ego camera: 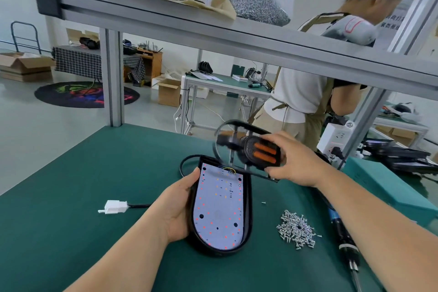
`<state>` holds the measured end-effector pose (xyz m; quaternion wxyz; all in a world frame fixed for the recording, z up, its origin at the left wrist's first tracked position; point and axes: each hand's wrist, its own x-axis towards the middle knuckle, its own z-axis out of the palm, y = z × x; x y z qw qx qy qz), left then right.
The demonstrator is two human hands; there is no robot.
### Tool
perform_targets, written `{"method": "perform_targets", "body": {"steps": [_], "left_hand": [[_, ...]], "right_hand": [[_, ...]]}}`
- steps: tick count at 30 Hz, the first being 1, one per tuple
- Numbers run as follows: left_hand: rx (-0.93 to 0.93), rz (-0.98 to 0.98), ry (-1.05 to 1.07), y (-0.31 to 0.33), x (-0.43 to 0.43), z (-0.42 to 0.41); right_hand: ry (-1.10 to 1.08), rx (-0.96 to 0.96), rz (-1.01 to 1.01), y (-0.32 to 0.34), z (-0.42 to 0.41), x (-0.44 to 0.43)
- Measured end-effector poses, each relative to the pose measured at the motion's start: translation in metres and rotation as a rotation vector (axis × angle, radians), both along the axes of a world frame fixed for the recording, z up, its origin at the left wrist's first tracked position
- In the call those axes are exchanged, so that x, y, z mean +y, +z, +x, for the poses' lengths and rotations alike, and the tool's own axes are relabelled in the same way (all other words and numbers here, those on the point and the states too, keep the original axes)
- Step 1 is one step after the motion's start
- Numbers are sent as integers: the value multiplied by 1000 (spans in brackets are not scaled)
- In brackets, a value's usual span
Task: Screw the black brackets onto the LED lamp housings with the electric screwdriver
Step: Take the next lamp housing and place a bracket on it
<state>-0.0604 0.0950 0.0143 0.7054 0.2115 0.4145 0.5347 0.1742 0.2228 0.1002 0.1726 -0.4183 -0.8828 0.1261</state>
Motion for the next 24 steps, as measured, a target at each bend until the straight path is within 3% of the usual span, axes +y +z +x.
{"method": "perform_targets", "body": {"steps": [7, 14, 20, 24], "left_hand": [[-54, 34, -68, 1, 1, 0], [-187, 119, -157, 1, -1, 0], [-164, 167, -170, 0, -2, -1], [-153, 168, -159, -3, 0, -2]], "right_hand": [[270, -514, 268, 23, -17, -21], [378, -533, 502, 17, -48, -33], [394, -508, 465, 7, -66, -32], [345, -326, 413, 0, -59, -27]]}}
